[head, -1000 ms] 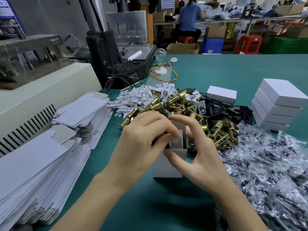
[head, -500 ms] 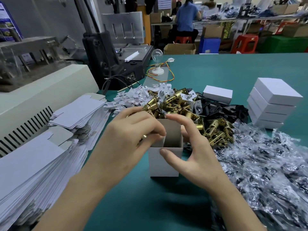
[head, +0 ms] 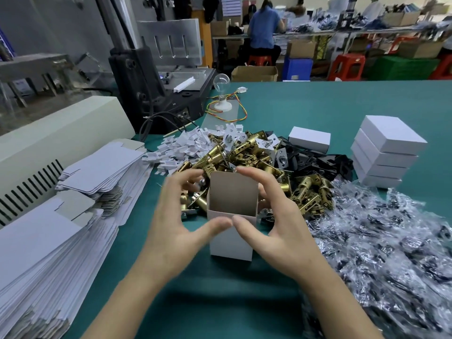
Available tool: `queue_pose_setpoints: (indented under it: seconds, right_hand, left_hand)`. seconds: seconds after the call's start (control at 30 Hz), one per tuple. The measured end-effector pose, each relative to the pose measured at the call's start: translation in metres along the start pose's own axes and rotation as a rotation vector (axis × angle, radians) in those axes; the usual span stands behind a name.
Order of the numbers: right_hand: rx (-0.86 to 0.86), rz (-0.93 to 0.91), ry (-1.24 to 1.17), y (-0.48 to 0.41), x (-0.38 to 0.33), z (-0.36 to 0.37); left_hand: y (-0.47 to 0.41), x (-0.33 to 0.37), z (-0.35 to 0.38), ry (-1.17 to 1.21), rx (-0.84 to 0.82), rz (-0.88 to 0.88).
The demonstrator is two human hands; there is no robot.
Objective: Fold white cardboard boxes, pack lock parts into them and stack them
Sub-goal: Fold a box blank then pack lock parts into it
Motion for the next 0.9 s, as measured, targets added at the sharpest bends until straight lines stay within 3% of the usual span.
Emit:
queue_pose_setpoints:
  seconds: [0.07, 0.13, 0.33, 0.53, 0.63, 0.73, 0.9]
  right_hand:
    - [0.011, -0.01, 0.046, 0.001, 0.0, 0.0]
    - [0.038, -0.028, 0.085, 0.001, -0.001, -0.001]
    - [0.137, -0.061, 0.165, 0.003, -0.015, -0.004]
    - [0.402, 0.107, 0.343, -0.003, -0.038, -0.051]
    - [0.339, 0.378, 0.545, -0.026, -0.032, -0.096]
    - [0.154, 0.735, 0.822, -0.056, 0.005, -0.141]
    - [-0.122, 0.964, 1.175, -0.077, 0.07, -0.166]
  left_hand:
    - [-0.006, -0.009, 0.005, 0.173, -0.295, -0.163]
    - [-0.014, -0.013, 0.01, 0.256, -0.447, -0.16]
    - [-0.017, -0.019, 0.018, 0.593, -0.476, -0.104]
    - [-0.012, -0.024, 0.031, 0.618, -0.487, -0.096]
    - [-0.014, -0.025, 0.031, 0.603, -0.5, -0.092]
    - [-0.014, -0.023, 0.031, 0.62, -0.506, -0.085]
    - [-0.014, -0.024, 0.032, 0.629, -0.514, -0.094]
Point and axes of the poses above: each hand's wrist, its own y-axis away from the middle knuckle, its own z-axis out of the palm, x = y × z, the point moved 1 cm from there along -y, towards the middle knuckle, and after that the axes turned 14 degrees about -x, right-handed, at the moved point
